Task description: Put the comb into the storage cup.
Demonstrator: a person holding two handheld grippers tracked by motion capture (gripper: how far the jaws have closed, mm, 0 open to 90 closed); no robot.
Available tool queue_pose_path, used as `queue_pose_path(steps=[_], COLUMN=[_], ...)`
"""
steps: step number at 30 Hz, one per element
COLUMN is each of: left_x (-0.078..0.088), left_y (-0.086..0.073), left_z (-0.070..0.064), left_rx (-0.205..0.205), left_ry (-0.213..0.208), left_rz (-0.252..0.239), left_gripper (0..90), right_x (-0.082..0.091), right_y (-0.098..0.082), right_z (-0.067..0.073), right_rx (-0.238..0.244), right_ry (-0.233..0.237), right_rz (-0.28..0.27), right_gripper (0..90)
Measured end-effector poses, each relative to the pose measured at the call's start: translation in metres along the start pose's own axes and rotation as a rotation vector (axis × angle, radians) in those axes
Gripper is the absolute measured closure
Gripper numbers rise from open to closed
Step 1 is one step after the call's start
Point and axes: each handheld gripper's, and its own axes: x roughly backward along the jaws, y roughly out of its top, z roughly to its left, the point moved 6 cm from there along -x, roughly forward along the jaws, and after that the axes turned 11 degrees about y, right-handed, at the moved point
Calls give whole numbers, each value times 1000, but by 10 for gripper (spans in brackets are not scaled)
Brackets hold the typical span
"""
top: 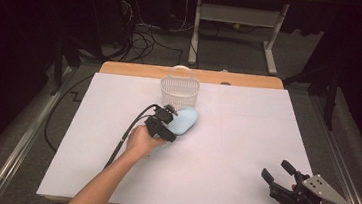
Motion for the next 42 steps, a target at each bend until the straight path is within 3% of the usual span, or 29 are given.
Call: queue_pose_path(steps=[12,22,42], left_x=[1,2,5], left_y=[-1,-2,-4], left_z=[0,1,0], left_rx=[-34,-61,-105], left_ry=[5,8,8], left_rz=[4,9,-30], left_gripper=[619,654,678], right_x=[0,0,0], right_y=[0,0,-1], right_z=[-1,-1,-2], right_rx=[-1,-1,-7], right_ry=[-1,-2,-14], right_rz=[1,3,3], right_gripper=[231,231,231])
